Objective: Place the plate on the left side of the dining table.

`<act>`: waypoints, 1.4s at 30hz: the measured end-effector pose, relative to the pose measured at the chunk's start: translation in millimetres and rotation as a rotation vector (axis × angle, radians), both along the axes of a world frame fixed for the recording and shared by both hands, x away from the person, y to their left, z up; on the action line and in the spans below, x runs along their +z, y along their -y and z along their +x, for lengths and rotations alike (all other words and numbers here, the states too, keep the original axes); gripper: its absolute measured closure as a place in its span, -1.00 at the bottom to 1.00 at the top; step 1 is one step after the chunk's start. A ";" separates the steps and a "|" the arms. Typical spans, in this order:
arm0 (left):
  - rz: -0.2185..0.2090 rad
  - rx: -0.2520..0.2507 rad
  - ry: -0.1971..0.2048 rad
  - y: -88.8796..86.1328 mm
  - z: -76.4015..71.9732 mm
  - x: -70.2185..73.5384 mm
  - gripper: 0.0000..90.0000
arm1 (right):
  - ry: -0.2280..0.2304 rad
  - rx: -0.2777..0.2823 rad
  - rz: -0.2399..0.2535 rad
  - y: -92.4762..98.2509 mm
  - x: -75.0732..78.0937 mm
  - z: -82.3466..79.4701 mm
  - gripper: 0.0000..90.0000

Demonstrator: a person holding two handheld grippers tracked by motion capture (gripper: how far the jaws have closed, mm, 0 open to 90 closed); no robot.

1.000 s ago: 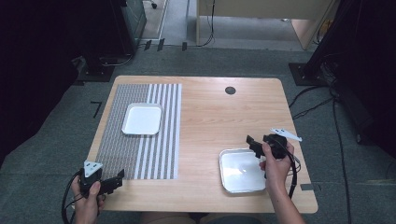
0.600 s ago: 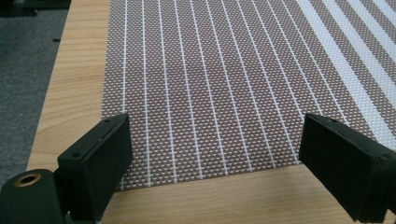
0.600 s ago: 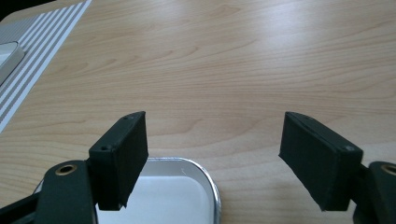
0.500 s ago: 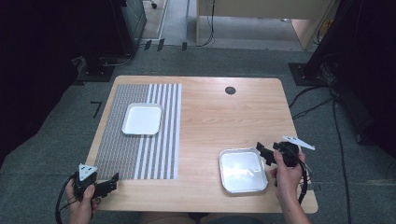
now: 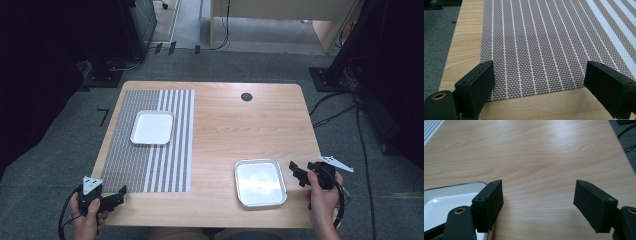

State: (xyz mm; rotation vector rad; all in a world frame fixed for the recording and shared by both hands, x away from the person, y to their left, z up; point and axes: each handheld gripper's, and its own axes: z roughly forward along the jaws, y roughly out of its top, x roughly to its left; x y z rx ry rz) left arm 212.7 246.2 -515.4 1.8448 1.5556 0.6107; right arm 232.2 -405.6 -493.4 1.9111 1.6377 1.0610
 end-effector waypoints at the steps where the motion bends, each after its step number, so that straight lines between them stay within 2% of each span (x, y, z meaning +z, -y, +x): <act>1: -0.001 0.000 0.001 -0.2 0.0 -0.1 -0.78 | -0.002 -0.005 -0.002 3.2 -1.1 -2.2 -0.46; 6: 0.023 -0.001 0.003 2.1 0.0 -1.0 -0.78 | -0.014 -0.021 -0.010 16.3 -8.4 -13.0 -0.46; 11: 0.018 0.000 0.004 1.8 -0.1 -1.0 -0.78 | -0.029 -0.030 -0.013 22.8 -14.4 -23.1 -0.46; 19: 0.017 -0.002 0.005 1.5 -0.5 -1.2 -0.78 | -0.048 -0.010 -0.065 26.6 -20.0 -41.9 -0.47; 25: 0.023 -0.004 0.007 1.9 -0.6 -1.5 -0.78 | -0.060 -0.020 -0.106 31.1 -23.7 -51.4 -0.48; 29: 0.021 -0.005 0.007 1.6 -0.7 -1.5 -0.78 | -0.053 -0.027 -0.140 32.0 -25.3 -54.1 -0.48; 33: 0.022 -0.007 0.010 1.5 -0.9 -1.8 -0.78 | -0.049 -0.033 -0.203 25.0 -27.7 -58.3 -0.50; 35: 0.024 -0.006 0.010 1.8 -0.8 -1.8 -0.78 | -0.048 -0.022 -0.253 20.1 -30.0 -59.8 -0.56; 42: 0.026 -0.007 0.009 1.9 -0.8 -1.8 -0.78 | 0.011 -0.051 -0.256 15.9 -36.7 -65.8 -0.65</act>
